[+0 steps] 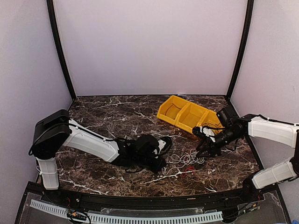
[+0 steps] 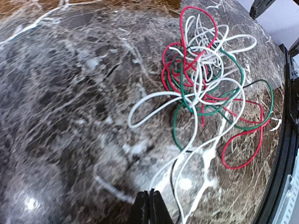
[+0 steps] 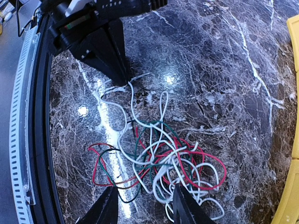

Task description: Untangle the cables

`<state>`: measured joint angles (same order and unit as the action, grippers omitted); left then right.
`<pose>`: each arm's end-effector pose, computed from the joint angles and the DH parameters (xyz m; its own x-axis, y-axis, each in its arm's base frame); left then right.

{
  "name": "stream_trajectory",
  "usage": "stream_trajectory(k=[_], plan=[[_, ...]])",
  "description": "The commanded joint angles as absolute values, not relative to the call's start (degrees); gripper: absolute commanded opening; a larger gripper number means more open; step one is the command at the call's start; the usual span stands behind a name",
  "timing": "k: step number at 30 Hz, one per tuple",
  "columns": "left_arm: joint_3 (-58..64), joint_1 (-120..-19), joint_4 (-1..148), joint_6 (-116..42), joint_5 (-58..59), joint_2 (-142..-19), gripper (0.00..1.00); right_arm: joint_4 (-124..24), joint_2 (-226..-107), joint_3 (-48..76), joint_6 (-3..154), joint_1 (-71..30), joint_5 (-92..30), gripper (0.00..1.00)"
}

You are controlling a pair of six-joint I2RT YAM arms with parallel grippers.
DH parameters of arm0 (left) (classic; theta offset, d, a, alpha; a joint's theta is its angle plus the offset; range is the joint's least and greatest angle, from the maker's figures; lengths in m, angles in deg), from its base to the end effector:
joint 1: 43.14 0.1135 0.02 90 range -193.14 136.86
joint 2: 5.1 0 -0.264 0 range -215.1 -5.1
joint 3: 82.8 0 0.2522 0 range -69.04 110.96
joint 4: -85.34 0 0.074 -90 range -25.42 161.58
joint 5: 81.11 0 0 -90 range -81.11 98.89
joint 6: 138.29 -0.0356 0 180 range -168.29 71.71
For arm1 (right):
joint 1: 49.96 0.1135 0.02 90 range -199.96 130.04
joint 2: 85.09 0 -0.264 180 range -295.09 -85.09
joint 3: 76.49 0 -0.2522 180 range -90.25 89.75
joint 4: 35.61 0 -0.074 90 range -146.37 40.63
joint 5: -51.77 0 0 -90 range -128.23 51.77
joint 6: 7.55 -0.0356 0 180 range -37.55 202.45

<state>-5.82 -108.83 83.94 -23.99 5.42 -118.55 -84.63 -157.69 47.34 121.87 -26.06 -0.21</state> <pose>0.1686 -0.3785 0.1385 -0.6128 0.3587 -0.7042 0.7430 0.5650 -0.3587 0.1971 0.1113 0.2013 -0.2912 -0.6762 -0.6767 -0.9554 0.2423 0.1690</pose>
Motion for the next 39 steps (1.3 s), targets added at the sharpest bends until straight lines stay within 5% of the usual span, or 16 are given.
stream_trajectory(k=[1, 13, 16, 25, 39], plan=[[-12.1, -107.9, 80.2, -22.4, 13.7, -109.2, 0.00, -85.4, -156.2, 46.3, 123.2, -23.0, 1.0, 0.42], [-22.4, -106.9, 69.9, -17.6, 20.8, -97.1, 0.00, -88.3, -164.9, 37.1, 122.4, -8.6, -6.9, 0.43], [-19.3, -107.2, 65.0, -18.5, 21.2, -96.6, 0.31, -85.0, -166.5, 36.6, 119.2, -6.9, -6.9, 0.43], [-19.9, -108.2, 71.7, -27.7, 23.9, -89.9, 0.57, -77.7, -169.7, 34.7, 116.6, -3.8, -8.7, 0.42], [-19.1, -106.9, 82.2, -31.7, 21.8, -94.9, 0.59, -76.6, -179.8, 30.5, 118.1, -2.0, -5.7, 0.41]])
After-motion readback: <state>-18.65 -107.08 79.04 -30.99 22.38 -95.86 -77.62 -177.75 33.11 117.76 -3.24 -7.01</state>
